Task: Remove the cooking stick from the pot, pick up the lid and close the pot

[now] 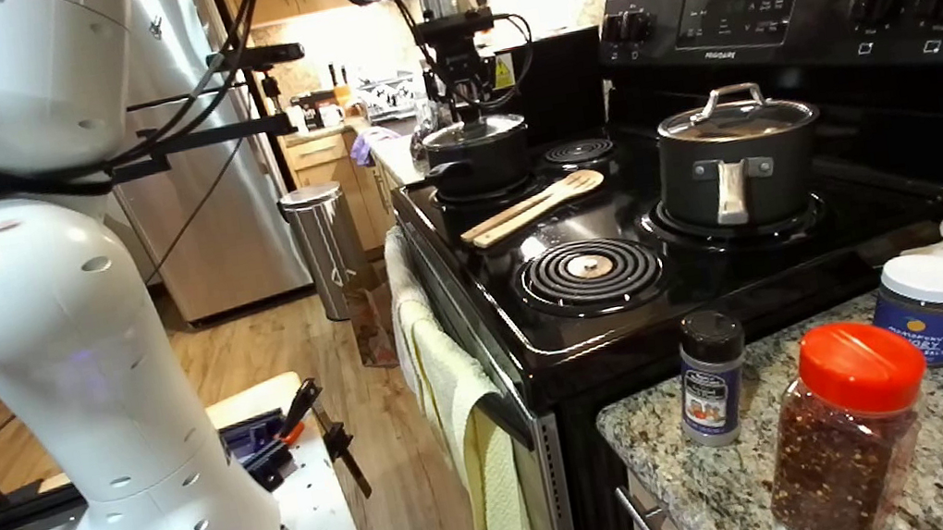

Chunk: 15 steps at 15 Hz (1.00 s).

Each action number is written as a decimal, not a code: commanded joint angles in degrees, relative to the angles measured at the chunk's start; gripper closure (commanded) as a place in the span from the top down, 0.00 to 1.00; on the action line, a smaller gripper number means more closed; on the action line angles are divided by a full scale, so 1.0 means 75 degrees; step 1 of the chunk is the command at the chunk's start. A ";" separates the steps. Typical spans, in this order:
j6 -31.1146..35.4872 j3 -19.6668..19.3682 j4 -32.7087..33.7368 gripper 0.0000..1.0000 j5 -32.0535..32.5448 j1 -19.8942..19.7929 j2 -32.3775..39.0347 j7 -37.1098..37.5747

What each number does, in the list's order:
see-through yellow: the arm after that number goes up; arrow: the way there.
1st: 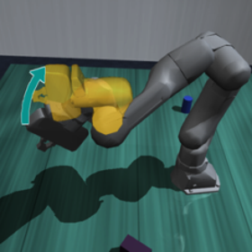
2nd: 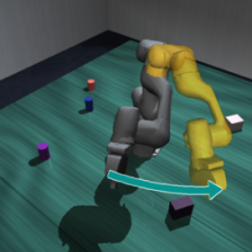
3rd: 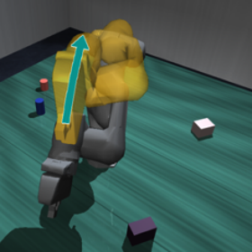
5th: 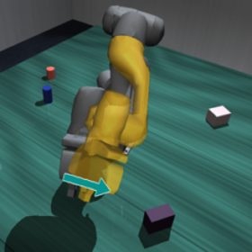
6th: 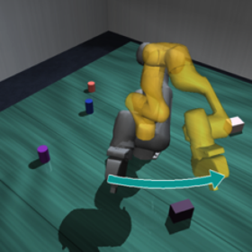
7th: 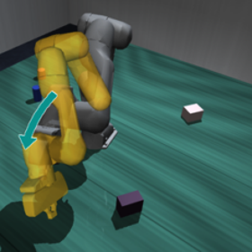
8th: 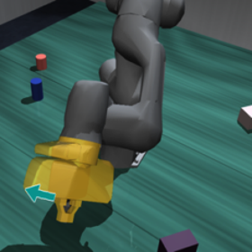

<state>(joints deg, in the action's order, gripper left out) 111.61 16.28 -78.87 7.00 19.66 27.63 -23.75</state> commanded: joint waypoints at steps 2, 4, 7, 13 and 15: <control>0.0236 0.0073 -0.0104 0.35 -0.0163 -0.0166 -0.0079 -0.0385; 0.0248 0.0065 -0.0109 0.35 -0.0171 -0.0172 -0.0077 -0.0401; 0.0283 0.0042 -0.0096 0.85 -0.0128 -0.0156 -0.0089 -0.0352; 0.0591 -0.0031 0.0021 1.00 0.0022 -0.0075 -0.0242 -0.0289; 0.0532 -0.0084 0.0091 1.00 0.0195 -0.0019 -0.0366 -0.0210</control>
<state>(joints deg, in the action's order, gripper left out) 115.69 15.89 -78.47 7.13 19.45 26.63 -24.46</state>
